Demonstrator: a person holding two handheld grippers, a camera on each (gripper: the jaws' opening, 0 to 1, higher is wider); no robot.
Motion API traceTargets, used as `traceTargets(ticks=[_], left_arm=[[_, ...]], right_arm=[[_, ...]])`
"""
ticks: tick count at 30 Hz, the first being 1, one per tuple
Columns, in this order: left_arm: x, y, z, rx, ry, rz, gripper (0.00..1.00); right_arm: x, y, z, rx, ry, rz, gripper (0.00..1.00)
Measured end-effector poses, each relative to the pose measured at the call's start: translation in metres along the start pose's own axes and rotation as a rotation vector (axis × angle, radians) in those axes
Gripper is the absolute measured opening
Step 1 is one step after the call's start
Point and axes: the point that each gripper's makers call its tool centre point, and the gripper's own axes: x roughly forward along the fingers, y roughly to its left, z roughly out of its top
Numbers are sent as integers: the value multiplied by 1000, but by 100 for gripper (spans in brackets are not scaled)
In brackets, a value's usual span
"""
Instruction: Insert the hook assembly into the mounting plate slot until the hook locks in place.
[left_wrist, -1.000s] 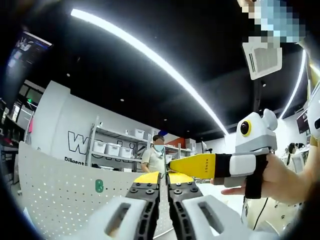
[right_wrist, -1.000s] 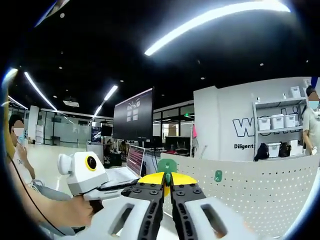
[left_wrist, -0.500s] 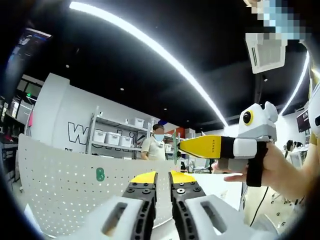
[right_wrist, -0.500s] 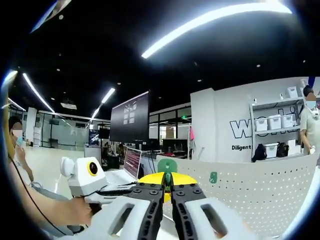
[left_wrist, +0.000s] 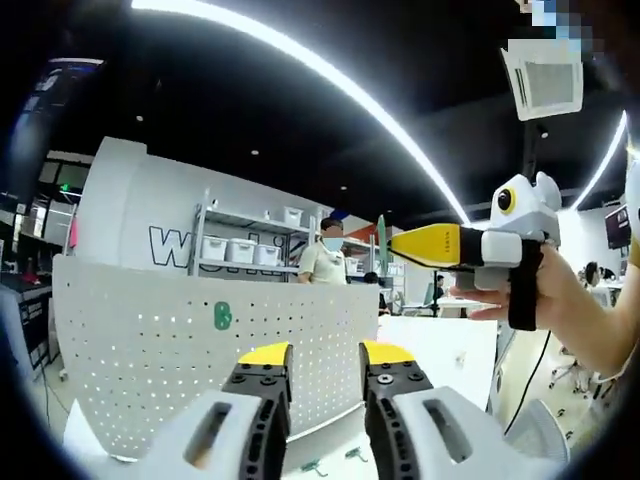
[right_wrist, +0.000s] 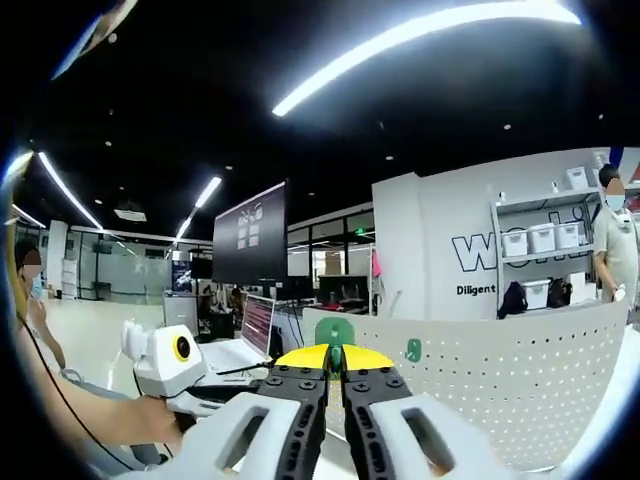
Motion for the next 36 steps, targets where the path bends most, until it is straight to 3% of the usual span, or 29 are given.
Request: traceTargets(ticks=[5, 11, 13, 15, 21, 25, 30, 36], left_arm=[[-8, 8, -12, -3, 31, 28, 34], [-17, 20, -38, -15, 118, 73, 37], [-21, 23, -52, -23, 183, 88, 42], [-23, 26, -60, -5, 207, 102, 44], [-32, 33, -78, -17, 255, 125, 46], [-38, 40, -90, 16, 293, 139, 49], [-44, 33, -112, 38, 361, 131, 51], [-55, 27, -121, 39, 367, 126, 54]], right_arm=[[-4, -2, -7, -7, 20, -4, 1], [-7, -11, -17, 5, 41, -12, 1], [-7, -13, -18, 3, 46, -17, 1], [-8, -15, -19, 1, 47, -22, 1], [-8, -22, -19, -6, 46, -29, 1], [-7, -27, -19, -11, 43, -38, 1], [-2, -37, -24, -25, 48, -56, 1], [8, -48, -32, -39, 60, -78, 1]])
